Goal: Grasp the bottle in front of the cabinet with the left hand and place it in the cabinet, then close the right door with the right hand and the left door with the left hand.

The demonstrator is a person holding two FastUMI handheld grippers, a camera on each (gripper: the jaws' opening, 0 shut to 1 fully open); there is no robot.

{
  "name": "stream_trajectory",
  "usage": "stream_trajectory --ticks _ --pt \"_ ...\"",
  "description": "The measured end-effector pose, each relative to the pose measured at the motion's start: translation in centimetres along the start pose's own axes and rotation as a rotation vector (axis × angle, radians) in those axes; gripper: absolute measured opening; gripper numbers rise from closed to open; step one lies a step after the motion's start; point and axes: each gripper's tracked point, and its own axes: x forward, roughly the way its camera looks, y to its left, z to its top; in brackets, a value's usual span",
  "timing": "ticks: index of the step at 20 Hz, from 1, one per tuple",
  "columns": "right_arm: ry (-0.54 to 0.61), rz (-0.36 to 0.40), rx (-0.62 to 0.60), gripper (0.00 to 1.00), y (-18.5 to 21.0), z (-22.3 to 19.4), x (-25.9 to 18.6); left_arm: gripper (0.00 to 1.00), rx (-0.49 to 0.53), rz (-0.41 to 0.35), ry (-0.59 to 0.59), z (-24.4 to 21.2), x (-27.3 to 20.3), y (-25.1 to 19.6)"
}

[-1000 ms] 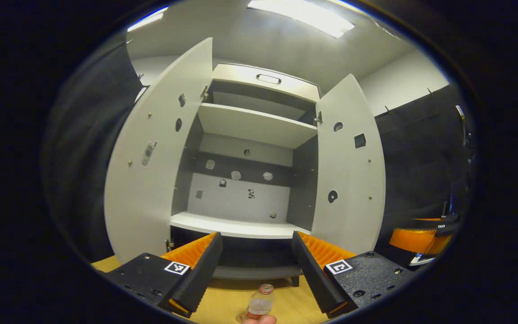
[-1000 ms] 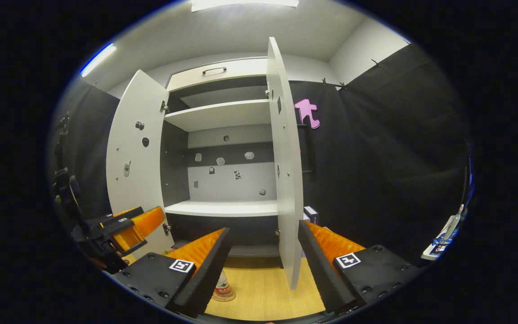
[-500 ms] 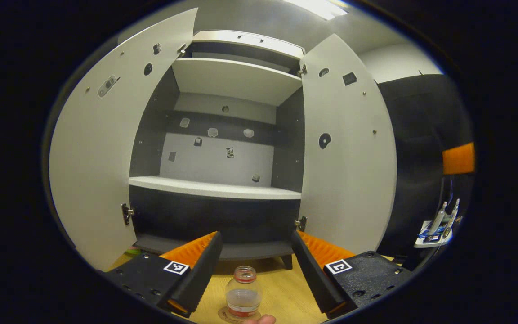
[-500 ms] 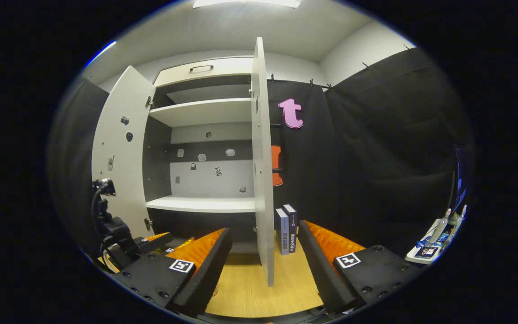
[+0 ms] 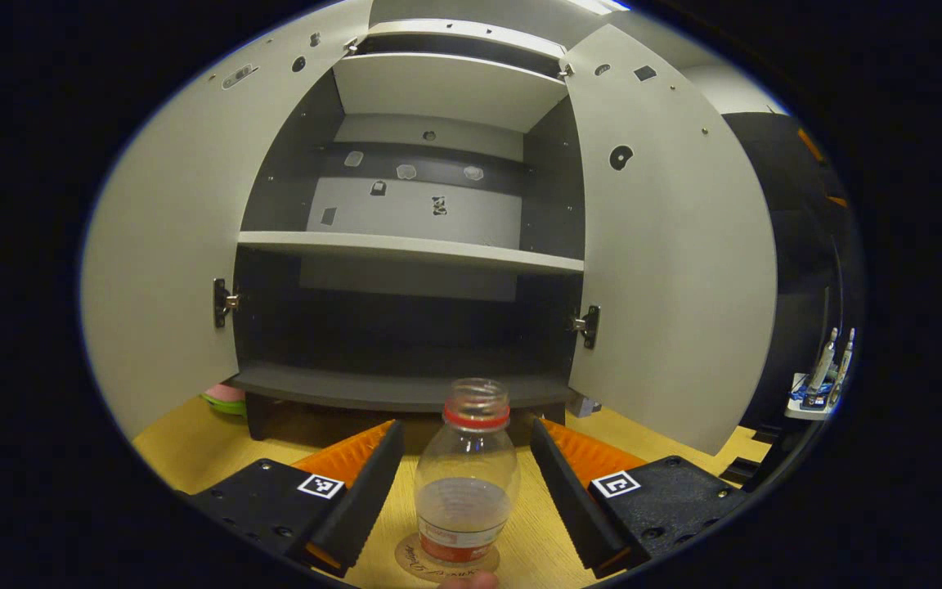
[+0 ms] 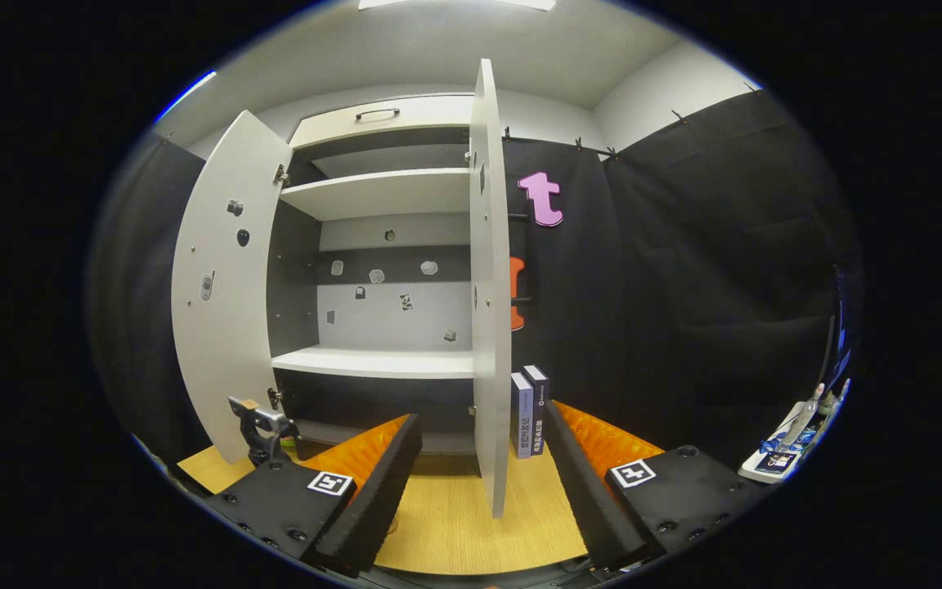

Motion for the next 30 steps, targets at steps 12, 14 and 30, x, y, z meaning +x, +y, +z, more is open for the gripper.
stream_trajectory --ticks 12,14,30 --pt "0.016 0.008 -0.012 0.98 0.5 -0.5 0.2 0.70 0.006 0.099 0.107 -3.9 -1.4 3.1" --pt "0.018 -0.001 -0.010 0.98 0.3 -0.8 0.3 0.69 0.004 0.116 0.056 1.3 -2.5 3.7" --pt "0.042 -0.025 0.034 0.98 -0.8 -3.4 -1.0 0.69 0.003 -0.052 -0.112 30.7 -1.0 4.3"
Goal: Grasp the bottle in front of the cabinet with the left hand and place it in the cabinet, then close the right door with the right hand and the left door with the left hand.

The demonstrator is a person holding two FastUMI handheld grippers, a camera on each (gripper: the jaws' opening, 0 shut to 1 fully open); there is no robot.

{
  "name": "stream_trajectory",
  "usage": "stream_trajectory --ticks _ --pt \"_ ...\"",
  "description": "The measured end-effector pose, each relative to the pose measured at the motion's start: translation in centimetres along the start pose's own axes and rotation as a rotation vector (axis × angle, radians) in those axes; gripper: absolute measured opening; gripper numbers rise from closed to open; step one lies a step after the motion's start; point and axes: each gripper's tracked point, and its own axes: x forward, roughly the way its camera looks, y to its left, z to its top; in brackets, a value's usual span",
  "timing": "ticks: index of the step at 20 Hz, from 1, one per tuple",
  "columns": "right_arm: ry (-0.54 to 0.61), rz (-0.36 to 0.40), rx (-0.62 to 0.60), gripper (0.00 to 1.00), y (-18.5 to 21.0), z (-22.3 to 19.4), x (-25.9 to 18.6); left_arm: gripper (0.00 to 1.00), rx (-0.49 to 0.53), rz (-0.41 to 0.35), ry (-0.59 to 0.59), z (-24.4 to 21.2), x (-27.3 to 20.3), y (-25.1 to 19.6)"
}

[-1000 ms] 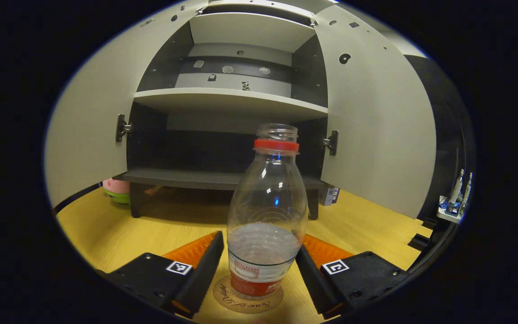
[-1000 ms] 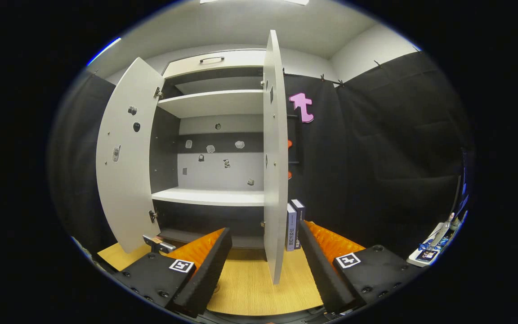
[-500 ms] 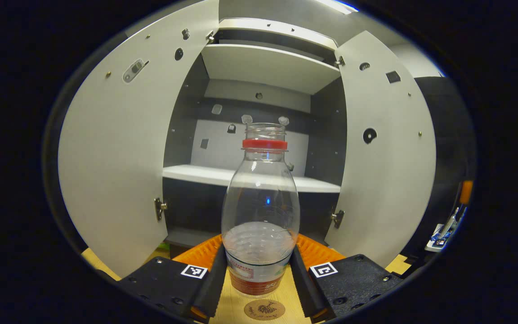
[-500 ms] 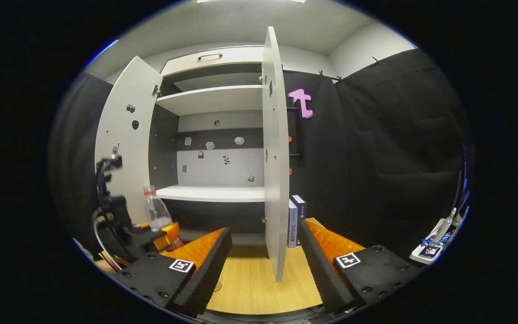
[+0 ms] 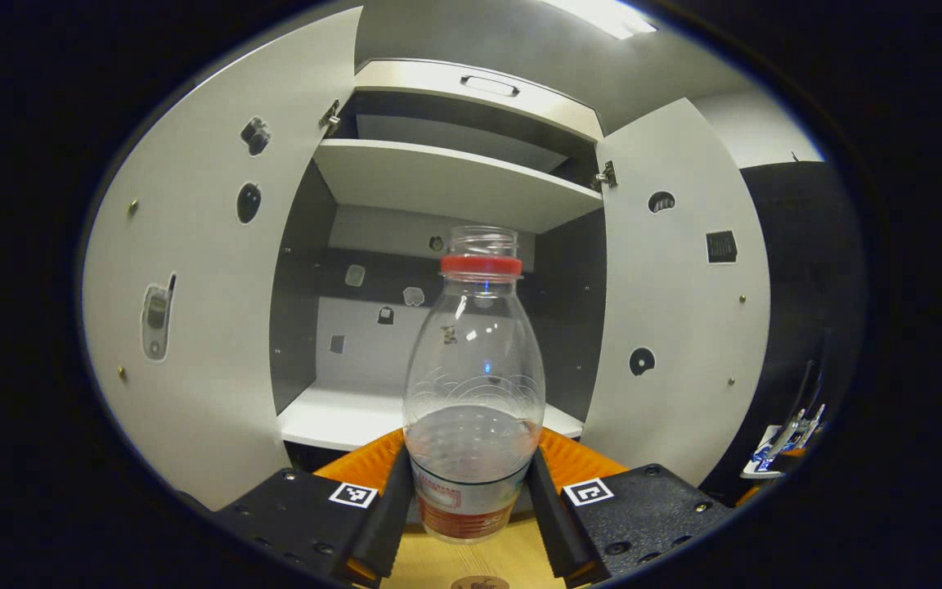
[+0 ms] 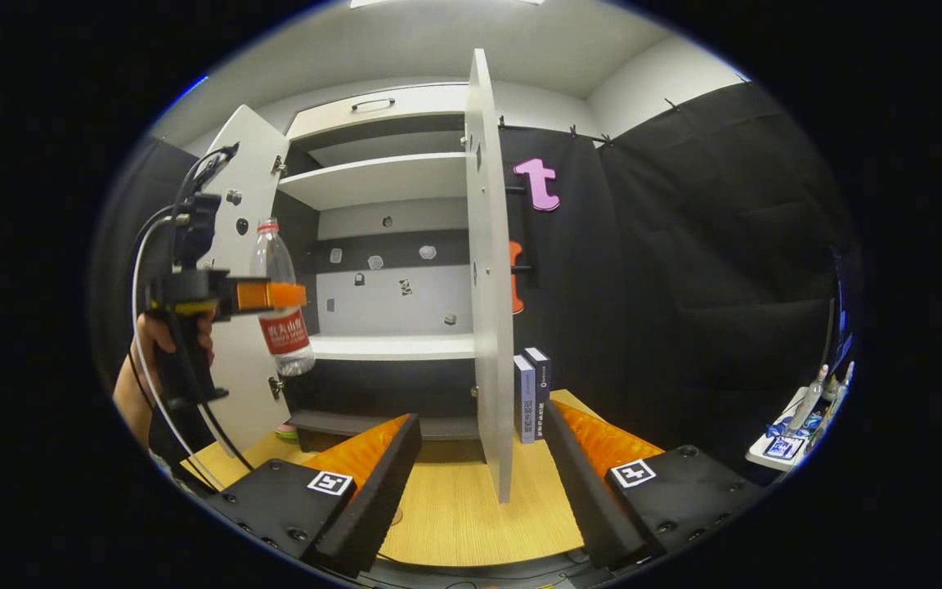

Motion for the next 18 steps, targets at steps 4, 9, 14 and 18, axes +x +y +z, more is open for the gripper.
stream_trajectory --ticks 4,9,14,18 --pt "-0.002 -0.048 0.011 0.98 -2.3 0.0 -1.3 0.68 0.026 -0.003 -0.013 4.1 6.1 0.3" --pt "-0.015 -0.137 -0.020 0.98 -6.3 0.8 -2.5 0.69 -0.023 0.020 0.058 4.3 15.8 2.4" --pt "0.004 -0.202 -0.025 0.98 -8.9 0.5 -3.3 0.69 -0.010 0.095 0.130 0.7 24.1 5.6" --pt "0.024 -0.243 -0.017 0.98 -10.1 0.1 -3.5 0.70 -0.021 0.108 0.258 -3.4 26.3 5.7"
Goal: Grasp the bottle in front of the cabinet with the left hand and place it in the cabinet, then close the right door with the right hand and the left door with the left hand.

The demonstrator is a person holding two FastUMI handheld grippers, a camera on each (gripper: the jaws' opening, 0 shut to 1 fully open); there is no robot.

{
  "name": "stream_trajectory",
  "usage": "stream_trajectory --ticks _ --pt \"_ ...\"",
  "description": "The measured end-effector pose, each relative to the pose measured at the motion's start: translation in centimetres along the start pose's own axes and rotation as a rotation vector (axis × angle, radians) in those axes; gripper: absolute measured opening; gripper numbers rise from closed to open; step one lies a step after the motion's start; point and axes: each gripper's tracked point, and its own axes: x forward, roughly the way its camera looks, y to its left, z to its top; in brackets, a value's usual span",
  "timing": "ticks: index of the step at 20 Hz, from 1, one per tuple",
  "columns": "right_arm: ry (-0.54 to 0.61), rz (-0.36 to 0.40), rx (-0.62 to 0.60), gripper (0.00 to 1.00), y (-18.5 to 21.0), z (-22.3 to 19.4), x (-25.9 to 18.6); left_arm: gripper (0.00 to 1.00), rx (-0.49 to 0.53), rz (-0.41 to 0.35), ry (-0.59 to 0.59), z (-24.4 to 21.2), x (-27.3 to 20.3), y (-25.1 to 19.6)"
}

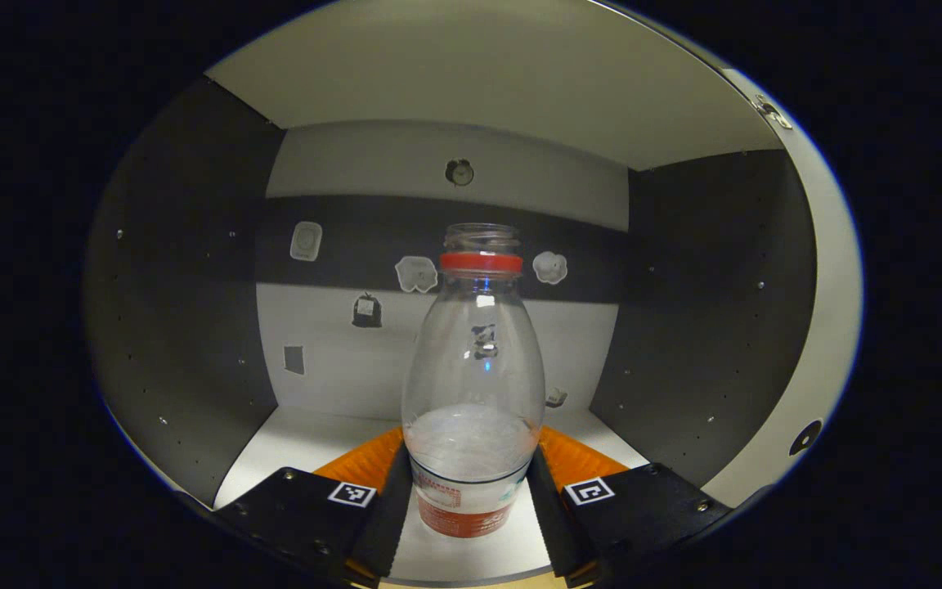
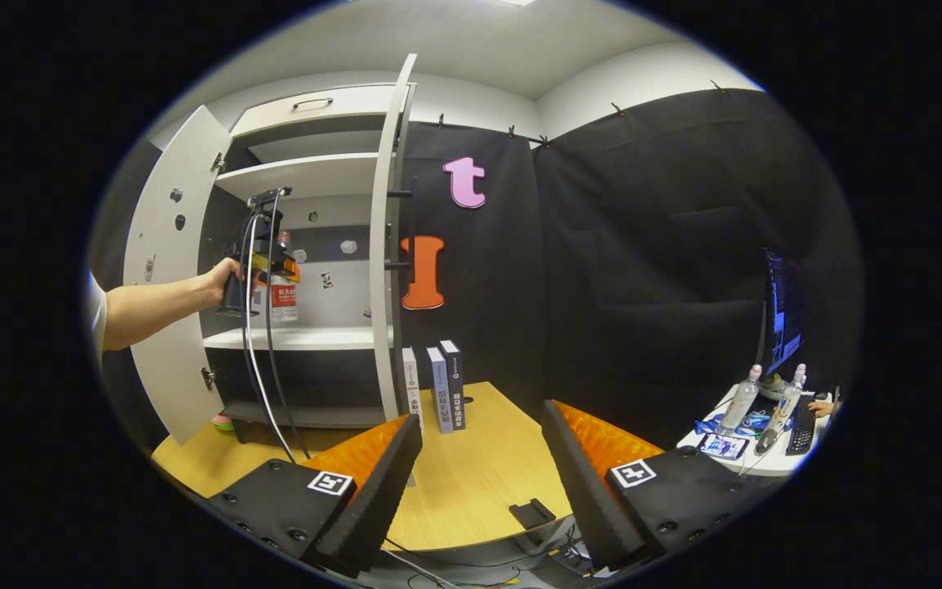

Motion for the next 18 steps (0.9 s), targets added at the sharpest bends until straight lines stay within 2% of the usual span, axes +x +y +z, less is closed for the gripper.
stream_trajectory --ticks 6,9,11,12,14,18 --pt "0.024 -0.011 0.009 0.98 -0.2 -0.9 0.5 0.71 -0.046 0.010 0.082 -3.3 2.6 0.8" --pt "0.030 -0.009 0.011 0.98 -0.1 -1.0 1.0 0.72 -0.042 0.013 0.061 -3.0 2.6 0.9" --pt "0.029 -0.008 0.011 0.98 0.1 -0.9 1.2 0.76 -0.034 0.003 0.067 -3.2 2.9 0.8" --pt "0.030 -0.007 0.011 0.98 0.1 -1.0 1.4 0.81 -0.035 0.001 0.071 -3.3 3.0 0.7" --pt "0.031 -0.002 0.011 0.98 0.2 -1.1 1.5 0.97 -0.037 0.010 0.050 -2.7 2.8 0.9" --pt "0.034 0.002 0.012 0.98 0.3 -1.3 1.9 0.95 -0.032 -0.017 -0.062 0.3 1.5 0.4"
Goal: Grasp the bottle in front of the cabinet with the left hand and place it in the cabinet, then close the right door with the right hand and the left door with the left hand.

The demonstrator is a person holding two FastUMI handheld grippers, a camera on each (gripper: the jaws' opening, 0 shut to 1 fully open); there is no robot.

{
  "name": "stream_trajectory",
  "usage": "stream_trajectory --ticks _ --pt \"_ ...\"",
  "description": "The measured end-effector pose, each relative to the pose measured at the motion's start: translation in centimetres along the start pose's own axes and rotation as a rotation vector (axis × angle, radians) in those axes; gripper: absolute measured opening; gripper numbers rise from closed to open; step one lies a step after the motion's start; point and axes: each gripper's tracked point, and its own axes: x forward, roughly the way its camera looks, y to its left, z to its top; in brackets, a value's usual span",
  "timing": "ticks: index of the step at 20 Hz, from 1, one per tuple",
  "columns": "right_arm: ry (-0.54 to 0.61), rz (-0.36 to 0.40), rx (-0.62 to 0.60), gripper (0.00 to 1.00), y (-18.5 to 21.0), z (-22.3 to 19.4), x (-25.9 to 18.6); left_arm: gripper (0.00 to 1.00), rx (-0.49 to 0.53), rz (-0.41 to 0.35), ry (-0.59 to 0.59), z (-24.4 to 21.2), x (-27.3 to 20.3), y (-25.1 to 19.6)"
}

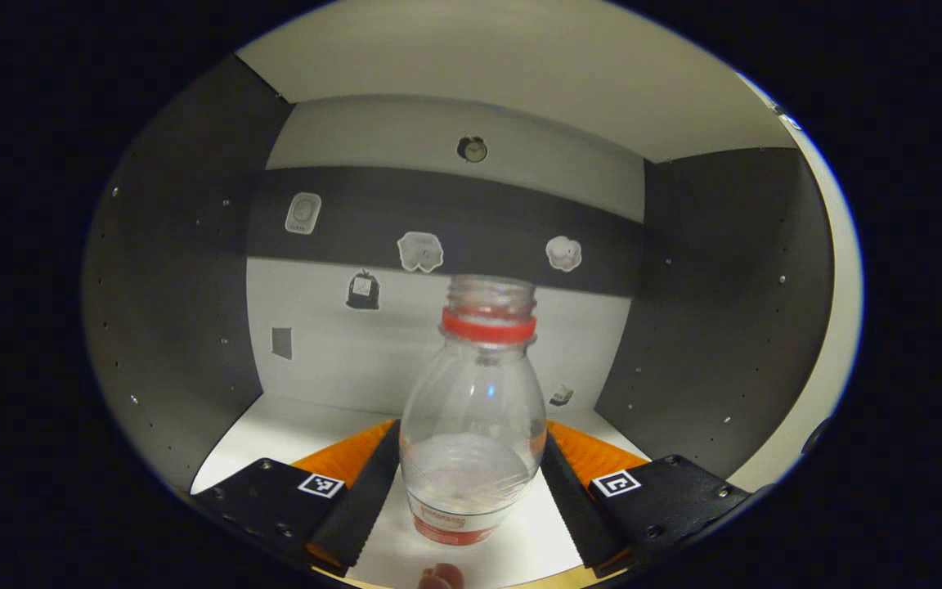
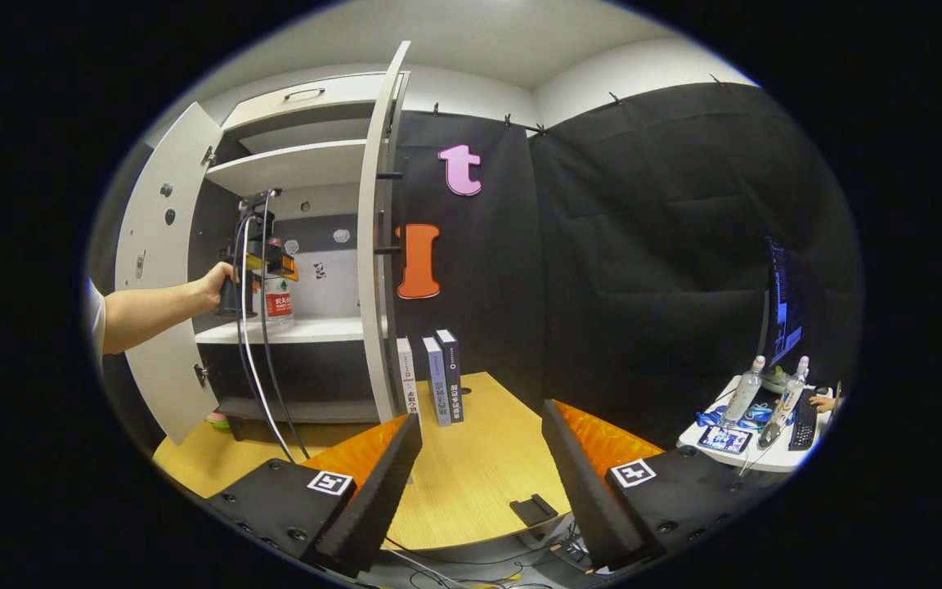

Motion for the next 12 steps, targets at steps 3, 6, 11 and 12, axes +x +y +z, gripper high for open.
stream_trajectory --ticks 3,6,11,12 --pt "0.004 0.009 0.009 0.98 0.3 0.0 0.4 0.97 0.032 -0.017 -0.100 3.2 -2.0 -0.6" --pt "0.001 0.030 0.007 0.98 1.0 0.3 0.6 0.95 0.076 -0.035 -0.206 7.1 -5.4 -1.6" --pt "-0.020 0.079 0.019 0.98 2.7 1.4 1.0 0.92 0.089 0.013 -0.332 11.9 -13.2 -1.6" --pt "-0.025 0.095 0.023 0.98 3.2 1.7 0.9 0.92 0.091 0.009 -0.351 12.3 -14.4 -1.9"
